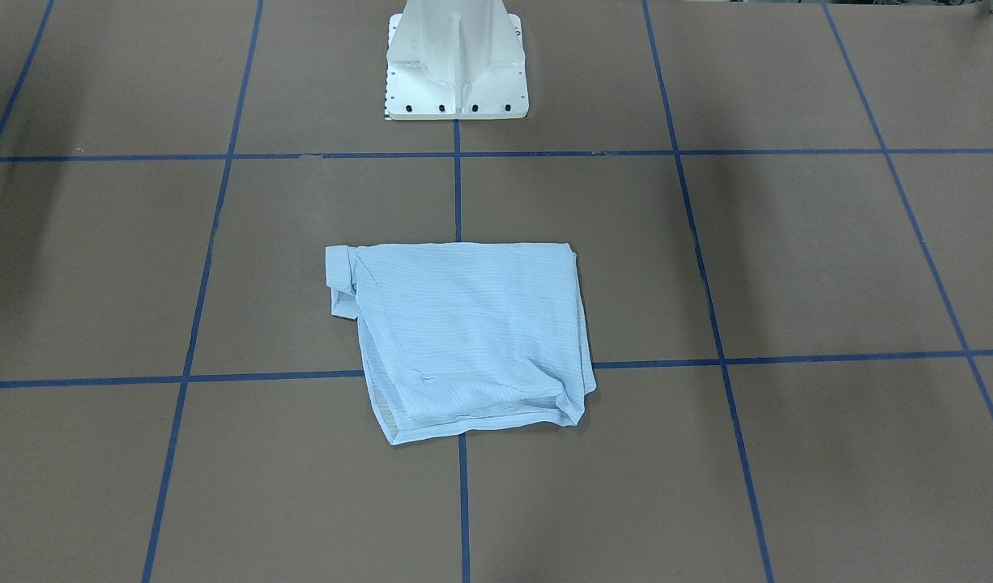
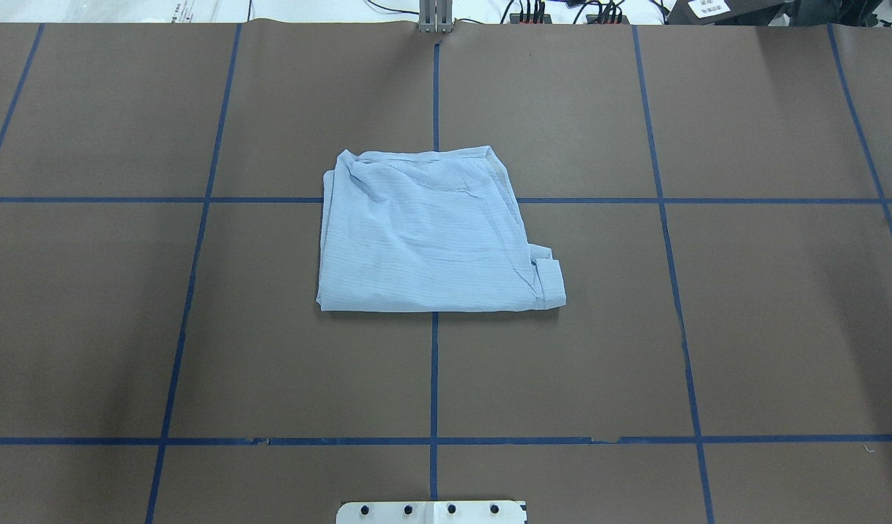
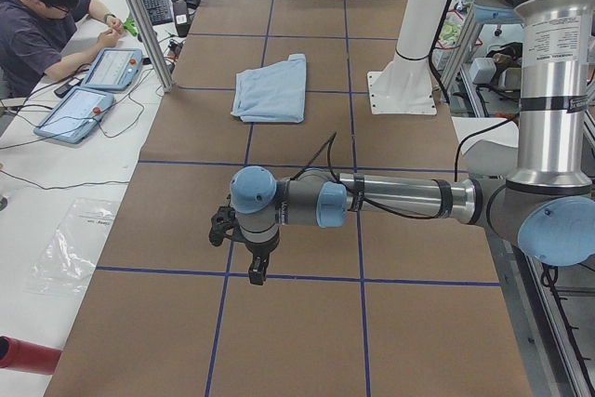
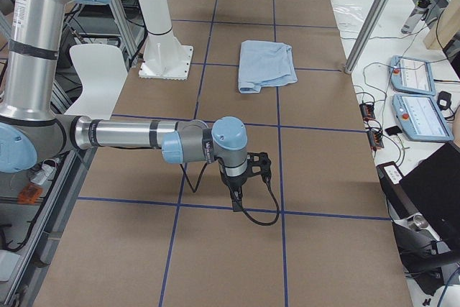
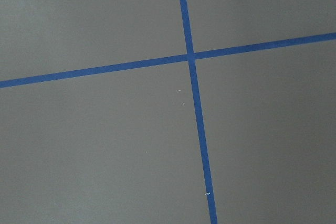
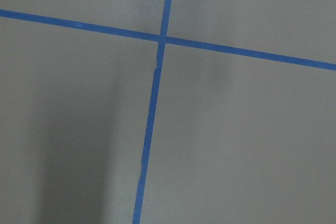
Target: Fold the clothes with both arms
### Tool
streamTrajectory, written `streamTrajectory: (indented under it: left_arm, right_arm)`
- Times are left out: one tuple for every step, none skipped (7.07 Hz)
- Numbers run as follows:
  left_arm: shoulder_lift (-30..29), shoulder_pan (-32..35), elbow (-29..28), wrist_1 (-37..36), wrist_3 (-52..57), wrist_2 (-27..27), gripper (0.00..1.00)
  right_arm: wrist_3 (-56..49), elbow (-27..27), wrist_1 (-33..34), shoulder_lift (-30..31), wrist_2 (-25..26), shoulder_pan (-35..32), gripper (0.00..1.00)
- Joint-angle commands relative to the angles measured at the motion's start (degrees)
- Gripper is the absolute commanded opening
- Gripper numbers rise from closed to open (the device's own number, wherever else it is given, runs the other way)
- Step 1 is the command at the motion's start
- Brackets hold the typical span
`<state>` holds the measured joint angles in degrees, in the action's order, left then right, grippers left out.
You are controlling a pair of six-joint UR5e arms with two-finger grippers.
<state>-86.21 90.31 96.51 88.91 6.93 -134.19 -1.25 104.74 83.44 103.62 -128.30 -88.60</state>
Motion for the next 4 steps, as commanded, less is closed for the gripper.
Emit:
streamTrajectory:
  left_arm:
    - [0.25,-0.05,-0.97,0.29,0.01,0.33,1.0]
    - [0.34,-0.05,-0.8,0.29,0.1,0.51,1.0]
    - [0.43,-0.05,-0.62,0.29,0.01,0.51,1.0]
    - [0.43,-0.05,-0.54,0.21,0.01,0.6,1.0]
  right_arm:
    - [0.1,-0.07,0.23,0.0,-0.11,0.09,1.0]
    - [0.19,-0.85,0.15,-0.08,-0.28,0.18,1.0]
    - [0.19,-1.03,0.15,-0.08,-0.28,0.18,1.0]
    - [0.19,-1.03,0.15,-0.08,-0.37,0.18,1.0]
